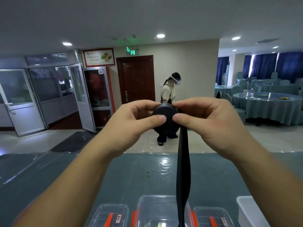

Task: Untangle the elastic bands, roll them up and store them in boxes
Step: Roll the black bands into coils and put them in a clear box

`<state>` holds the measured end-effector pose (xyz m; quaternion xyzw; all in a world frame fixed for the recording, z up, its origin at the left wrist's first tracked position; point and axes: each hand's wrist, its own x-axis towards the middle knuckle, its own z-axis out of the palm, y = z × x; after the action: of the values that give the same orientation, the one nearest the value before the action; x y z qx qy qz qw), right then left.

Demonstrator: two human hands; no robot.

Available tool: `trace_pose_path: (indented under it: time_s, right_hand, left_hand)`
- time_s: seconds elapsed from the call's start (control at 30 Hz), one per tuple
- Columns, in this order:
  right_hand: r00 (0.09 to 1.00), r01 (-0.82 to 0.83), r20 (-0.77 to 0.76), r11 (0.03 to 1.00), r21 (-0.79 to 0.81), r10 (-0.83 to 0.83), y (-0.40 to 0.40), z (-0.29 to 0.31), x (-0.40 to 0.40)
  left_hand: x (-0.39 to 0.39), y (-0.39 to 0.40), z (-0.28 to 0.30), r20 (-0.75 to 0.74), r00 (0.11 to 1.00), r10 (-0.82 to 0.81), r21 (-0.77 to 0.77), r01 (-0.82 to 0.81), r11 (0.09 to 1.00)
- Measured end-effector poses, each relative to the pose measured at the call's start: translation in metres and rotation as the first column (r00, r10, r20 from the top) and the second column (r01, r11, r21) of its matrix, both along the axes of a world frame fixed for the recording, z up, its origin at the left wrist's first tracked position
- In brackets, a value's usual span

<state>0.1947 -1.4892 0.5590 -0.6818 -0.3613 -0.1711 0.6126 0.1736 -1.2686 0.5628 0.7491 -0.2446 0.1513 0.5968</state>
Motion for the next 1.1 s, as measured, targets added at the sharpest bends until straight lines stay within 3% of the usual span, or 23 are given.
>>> trace_pose_path:
  time_s: [0.13,0.2,0.27,0.33,0.43,0.5,0.63,0.67,0.83,1.0,1.1]
  right_hand:
    - [0.998,-0.045,-0.036,0.987,0.153,0.051,0.002,-0.002,-0.001]
    - [0.998,-0.045,-0.046,0.995,0.084,0.049,-0.003,-0.001,-0.002]
    - [1.000,-0.010,-0.022,0.999,-0.033,0.009,-0.006,0.001,-0.003]
    - [1.000,-0.021,-0.007,1.000,0.004,0.021,-0.004,-0.001,-0.004]
    - [0.997,-0.063,-0.033,0.988,0.144,0.068,0.001,-0.004,-0.004]
    - [0.997,-0.064,-0.039,0.984,0.166,0.071,-0.001,-0.004,-0.003]
    - [0.998,-0.038,-0.042,0.999,-0.006,0.037,-0.007,0.000,-0.004]
    - [0.999,-0.036,-0.033,0.999,-0.009,0.035,-0.007,0.000,-0.004]
    - [0.998,-0.059,-0.010,0.984,0.170,0.062,0.001,0.001,-0.004]
    - [1.000,0.016,0.021,0.999,-0.043,-0.015,-0.006,0.003,-0.003]
    - [1.000,0.011,0.025,0.999,0.051,-0.013,-0.004,0.000,-0.003]
  left_hand:
    - [0.000,-0.012,-0.012,-0.035,0.997,-0.064,-0.260,0.053,0.964]
    - [-0.001,-0.009,-0.014,-0.055,0.997,-0.052,-0.207,0.040,0.978]
    - [-0.003,-0.003,-0.008,-0.051,0.998,-0.028,-0.055,0.025,0.998]
    - [-0.005,0.000,-0.003,-0.009,1.000,-0.017,-0.006,0.017,1.000]
    - [-0.006,-0.012,-0.005,-0.028,0.997,-0.068,-0.256,0.059,0.965]
    - [-0.005,-0.017,-0.009,-0.044,0.997,-0.068,-0.321,0.050,0.946]
    - [-0.007,-0.004,-0.001,0.021,0.999,0.029,0.011,-0.029,1.000]
    - [-0.006,-0.001,0.001,0.037,0.999,0.025,0.027,-0.026,0.999]
    - [-0.008,-0.014,-0.009,-0.051,0.995,-0.083,-0.285,0.065,0.956]
    - [-0.012,-0.005,0.001,0.009,0.999,0.038,0.084,-0.038,0.996]
    - [-0.012,-0.007,0.000,-0.013,1.000,-0.009,-0.068,0.008,0.998]
